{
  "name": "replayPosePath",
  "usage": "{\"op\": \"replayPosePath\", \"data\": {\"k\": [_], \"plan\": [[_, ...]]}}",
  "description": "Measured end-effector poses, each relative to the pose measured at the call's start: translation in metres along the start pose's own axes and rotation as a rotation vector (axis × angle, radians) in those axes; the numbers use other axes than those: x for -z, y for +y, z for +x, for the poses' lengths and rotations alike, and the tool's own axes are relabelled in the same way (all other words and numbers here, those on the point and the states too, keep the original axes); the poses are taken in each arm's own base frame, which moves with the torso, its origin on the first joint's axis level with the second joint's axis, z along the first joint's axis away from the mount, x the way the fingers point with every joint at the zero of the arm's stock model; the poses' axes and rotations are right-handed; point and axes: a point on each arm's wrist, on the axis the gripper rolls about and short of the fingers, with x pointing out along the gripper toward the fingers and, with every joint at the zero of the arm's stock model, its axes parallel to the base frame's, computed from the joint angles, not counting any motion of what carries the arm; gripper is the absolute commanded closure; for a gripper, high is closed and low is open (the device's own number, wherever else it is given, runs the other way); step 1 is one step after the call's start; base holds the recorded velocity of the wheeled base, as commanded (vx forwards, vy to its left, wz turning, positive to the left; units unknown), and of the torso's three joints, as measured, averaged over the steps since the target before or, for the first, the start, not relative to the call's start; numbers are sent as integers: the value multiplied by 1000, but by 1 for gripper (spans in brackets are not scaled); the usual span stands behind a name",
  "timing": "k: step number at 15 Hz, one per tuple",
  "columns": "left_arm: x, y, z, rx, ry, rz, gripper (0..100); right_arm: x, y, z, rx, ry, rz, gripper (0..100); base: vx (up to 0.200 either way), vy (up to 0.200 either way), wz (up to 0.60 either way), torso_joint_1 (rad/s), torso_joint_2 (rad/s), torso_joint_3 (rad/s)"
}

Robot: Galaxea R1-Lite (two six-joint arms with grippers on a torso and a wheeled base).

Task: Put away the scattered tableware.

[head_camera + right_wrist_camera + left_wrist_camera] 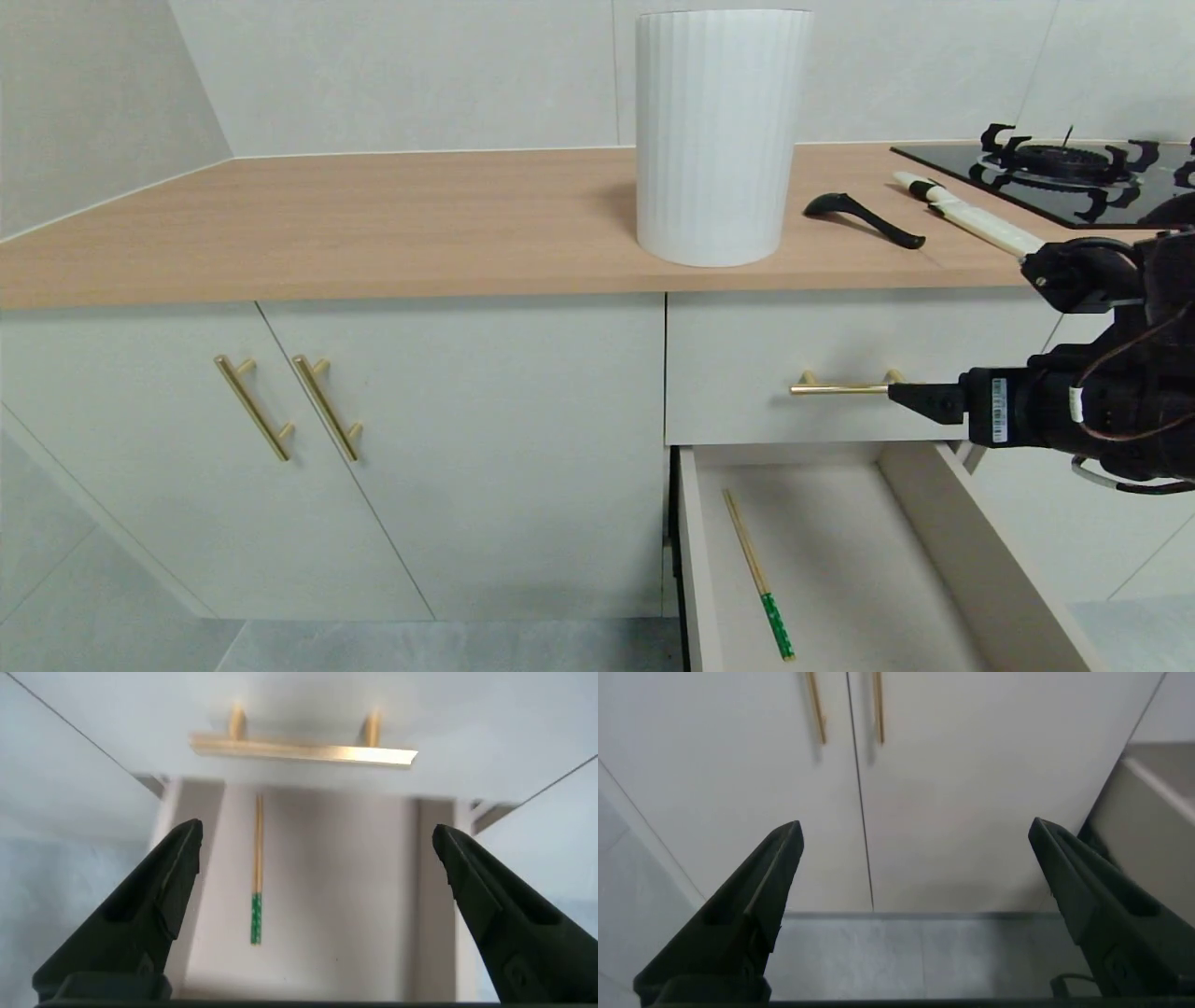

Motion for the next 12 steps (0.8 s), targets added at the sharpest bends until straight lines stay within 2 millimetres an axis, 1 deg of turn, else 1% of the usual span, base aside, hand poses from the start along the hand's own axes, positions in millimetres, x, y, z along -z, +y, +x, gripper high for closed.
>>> {"op": "replayPosePath", "data": {"k": [1, 5, 12], "plan": [[1, 0, 0, 0, 8, 0, 0, 0, -1, -3, -1, -5, 0, 0, 0, 0, 0, 139, -325, -305], [0, 0, 0, 0, 3, 0, 0, -1, -2, -8, -4, -20, -16, 0, 0, 0, 0, 166, -527, -299], [0, 0, 0, 0, 3, 0, 0, -5, -4, -4, 5, -41, -46, 0, 0, 0, 0, 184, -475, -284]]}}
